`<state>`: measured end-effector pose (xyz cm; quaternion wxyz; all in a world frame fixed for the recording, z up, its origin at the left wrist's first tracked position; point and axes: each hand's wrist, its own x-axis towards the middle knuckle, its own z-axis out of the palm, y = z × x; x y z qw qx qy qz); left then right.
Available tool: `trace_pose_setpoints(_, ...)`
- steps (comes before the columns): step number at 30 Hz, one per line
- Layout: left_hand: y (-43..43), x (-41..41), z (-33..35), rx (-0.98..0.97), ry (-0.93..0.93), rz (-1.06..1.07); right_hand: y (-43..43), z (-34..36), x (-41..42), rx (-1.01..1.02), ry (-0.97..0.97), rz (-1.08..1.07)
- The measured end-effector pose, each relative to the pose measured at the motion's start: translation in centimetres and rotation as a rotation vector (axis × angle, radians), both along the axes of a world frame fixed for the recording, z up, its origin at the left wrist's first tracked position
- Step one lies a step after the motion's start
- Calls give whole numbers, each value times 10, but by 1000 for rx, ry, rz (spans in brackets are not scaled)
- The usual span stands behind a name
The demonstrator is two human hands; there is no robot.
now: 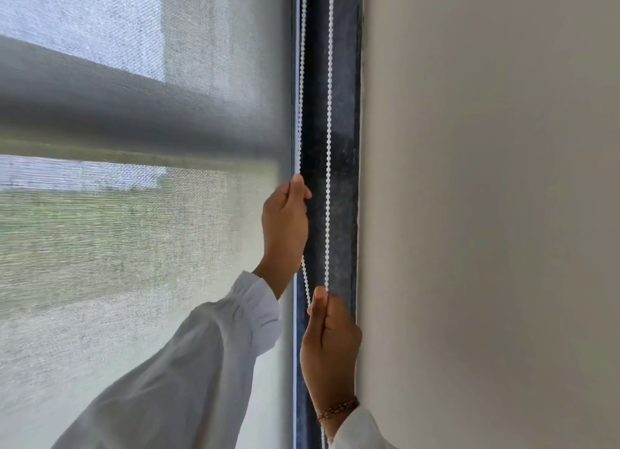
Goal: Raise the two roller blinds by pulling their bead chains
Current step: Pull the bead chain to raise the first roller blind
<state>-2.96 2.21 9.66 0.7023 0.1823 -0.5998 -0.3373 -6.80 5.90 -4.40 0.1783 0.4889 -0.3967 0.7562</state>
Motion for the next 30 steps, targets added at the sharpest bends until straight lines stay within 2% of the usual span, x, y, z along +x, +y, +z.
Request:
trace_pose_setpoints(3,24,19,-6,-143,4,116,13,2,14,2,-71,26)
trace_pose_setpoints(9,78,53,-20,-182,26,130,55,28,25,-1,-225,53)
trace_pose_setpoints(14,140,73,-23,-424,-63,221,112,69,40,-109,-271,81)
trace_pose_setpoints(19,186,88,-38,-579,-180,263,169,113,55,-151,-274,364)
trace_pose_setpoints(23,202,100,-73,-608,-294,280,202,143,60,4,-227,675)
trace_pose_setpoints(26,215,103,-98,-560,-370,294,221,163,66,150,-223,863)
trace_pose_setpoints(28,223,102,-109,-505,-411,317,232,169,71,200,-260,903)
trace_pose_setpoints(30,234,101,-112,-466,-442,331,237,170,74,150,-348,868)
